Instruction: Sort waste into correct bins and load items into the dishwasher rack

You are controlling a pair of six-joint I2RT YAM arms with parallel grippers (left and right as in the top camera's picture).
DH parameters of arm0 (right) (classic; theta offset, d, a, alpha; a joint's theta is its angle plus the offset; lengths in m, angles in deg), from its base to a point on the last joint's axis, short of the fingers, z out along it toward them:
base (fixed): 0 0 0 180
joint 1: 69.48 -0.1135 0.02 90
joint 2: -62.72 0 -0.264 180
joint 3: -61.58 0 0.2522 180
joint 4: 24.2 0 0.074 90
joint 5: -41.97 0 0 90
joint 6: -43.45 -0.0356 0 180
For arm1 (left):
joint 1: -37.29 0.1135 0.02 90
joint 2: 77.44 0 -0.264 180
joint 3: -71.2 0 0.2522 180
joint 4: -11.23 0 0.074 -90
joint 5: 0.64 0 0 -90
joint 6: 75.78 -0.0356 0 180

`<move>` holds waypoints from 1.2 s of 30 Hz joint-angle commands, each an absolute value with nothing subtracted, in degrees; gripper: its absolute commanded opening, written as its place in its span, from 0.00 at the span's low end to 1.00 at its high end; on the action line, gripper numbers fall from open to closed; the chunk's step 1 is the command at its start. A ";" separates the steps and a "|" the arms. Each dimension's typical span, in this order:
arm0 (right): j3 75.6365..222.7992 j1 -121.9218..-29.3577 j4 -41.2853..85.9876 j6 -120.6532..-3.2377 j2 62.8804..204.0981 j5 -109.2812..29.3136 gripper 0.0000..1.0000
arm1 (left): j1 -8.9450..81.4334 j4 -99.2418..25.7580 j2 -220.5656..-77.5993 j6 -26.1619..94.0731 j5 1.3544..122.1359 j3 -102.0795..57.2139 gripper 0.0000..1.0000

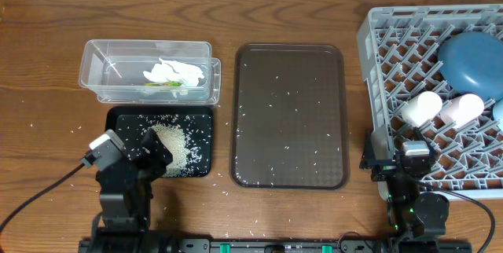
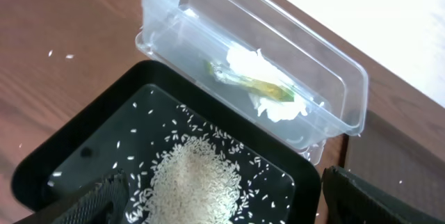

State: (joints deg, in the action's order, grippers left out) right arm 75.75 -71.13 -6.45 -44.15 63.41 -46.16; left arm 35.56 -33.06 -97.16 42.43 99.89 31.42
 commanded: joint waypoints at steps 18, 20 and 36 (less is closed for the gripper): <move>75.66 -71.69 -6.16 -43.26 63.03 -46.51 0.99 | 35.23 -8.34 -81.29 28.15 91.51 51.97 0.91; 75.66 -71.69 -6.16 -43.26 63.03 -46.51 0.99 | 35.23 -6.94 -80.31 28.15 91.49 53.19 0.91; 75.66 -71.69 -6.16 -43.26 63.03 -46.51 0.99 | 35.23 -5.74 -77.53 27.02 91.75 57.21 0.91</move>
State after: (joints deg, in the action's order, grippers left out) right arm 75.75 -71.13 -6.42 -44.15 63.41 -46.16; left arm 35.56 -2.63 -78.04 28.72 91.93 56.86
